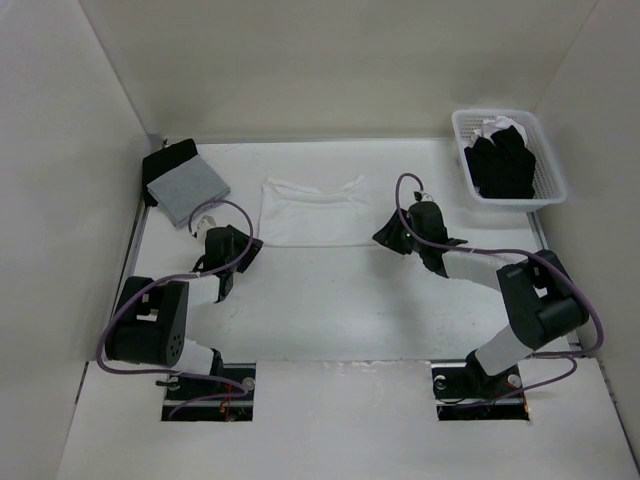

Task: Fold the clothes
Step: Fold the tank top

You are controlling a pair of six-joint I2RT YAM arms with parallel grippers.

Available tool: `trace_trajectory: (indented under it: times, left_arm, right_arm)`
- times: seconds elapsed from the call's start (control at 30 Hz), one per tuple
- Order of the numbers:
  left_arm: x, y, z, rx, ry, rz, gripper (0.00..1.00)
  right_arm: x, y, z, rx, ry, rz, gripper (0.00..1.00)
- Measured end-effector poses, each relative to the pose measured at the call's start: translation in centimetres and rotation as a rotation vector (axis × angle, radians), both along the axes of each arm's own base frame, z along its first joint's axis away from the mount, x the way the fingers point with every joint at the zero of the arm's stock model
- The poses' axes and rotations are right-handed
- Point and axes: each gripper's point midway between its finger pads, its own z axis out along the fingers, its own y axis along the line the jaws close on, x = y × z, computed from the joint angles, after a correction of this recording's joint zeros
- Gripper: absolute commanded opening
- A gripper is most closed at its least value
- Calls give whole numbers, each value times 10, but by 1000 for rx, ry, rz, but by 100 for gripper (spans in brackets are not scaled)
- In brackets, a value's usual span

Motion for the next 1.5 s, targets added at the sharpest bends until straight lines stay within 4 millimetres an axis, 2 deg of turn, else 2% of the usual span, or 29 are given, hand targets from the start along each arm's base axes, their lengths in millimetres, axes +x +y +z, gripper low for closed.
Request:
trace_trajectory:
  times: [0.1, 0.33, 0.7, 0.97, 1.17, 1.37, 1.5]
  left_arm:
    - [8, -1, 0, -10, -18, -6, 38]
    - [20, 0, -5, -25, -24, 7, 25]
    - [25, -2, -8, -30, -27, 9, 19]
    - [27, -2, -11, -30, -22, 7, 8]
    - [28, -3, -11, -32, -23, 5, 5]
    - [30, -5, -11, -39, -34, -3, 1]
    - [30, -6, -10, -43, -36, -7, 1]
  right_arm:
    - [4, 2, -2, 23, 0, -5, 45]
    - [8, -3, -21, 44, 53, -33, 42]
    - [7, -4, -37, 65, 105, -40, 38]
    - [8, -2, -40, 80, 117, -48, 25]
    - [17, 2, -43, 86, 120, -51, 17]
    - [22, 3, -43, 96, 111, -59, 4]
    - [25, 3, -39, 110, 82, -64, 1]
